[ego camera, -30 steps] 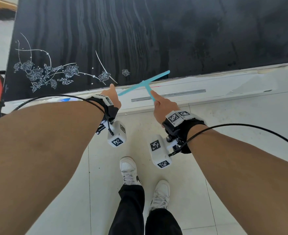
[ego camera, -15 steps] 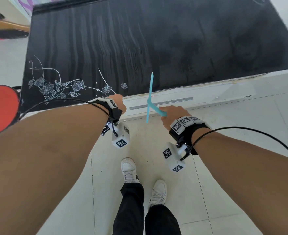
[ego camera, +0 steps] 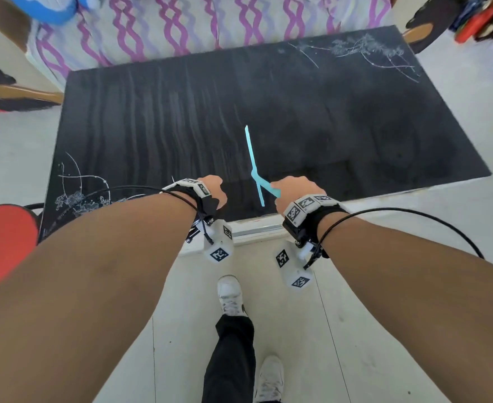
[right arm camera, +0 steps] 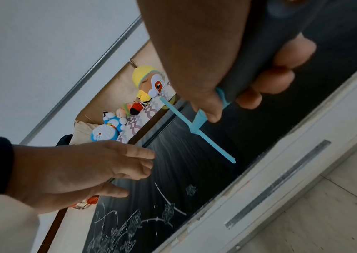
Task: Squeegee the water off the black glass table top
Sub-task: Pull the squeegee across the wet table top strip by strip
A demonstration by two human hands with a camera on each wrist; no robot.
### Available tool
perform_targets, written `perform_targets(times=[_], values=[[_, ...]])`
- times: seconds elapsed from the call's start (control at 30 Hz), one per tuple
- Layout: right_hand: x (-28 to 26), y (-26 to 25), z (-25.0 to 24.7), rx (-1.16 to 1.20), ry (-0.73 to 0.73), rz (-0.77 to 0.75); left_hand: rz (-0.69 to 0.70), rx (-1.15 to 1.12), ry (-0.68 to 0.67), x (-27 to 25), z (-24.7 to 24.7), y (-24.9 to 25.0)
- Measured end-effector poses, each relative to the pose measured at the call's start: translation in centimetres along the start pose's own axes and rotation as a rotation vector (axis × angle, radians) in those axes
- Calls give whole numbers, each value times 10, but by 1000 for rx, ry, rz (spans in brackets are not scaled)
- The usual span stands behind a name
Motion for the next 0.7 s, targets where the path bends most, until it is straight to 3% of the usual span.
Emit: perform_targets(times=[0.3, 0.7], values=[[111, -17, -62, 64, 108, 72, 54, -178, 155, 103, -84, -2], [280, -12, -63, 338, 302, 97, 138, -336, 304, 246, -146, 17]])
Point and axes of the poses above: each hand's wrist, its own x-axis towards the middle knuckle, its own z-axis out of the palm, y = z × x, the point moved 2 cm from there along x, towards the middle knuckle, and after that the axes turned 2 degrees about -x, right-handed, at the moved point
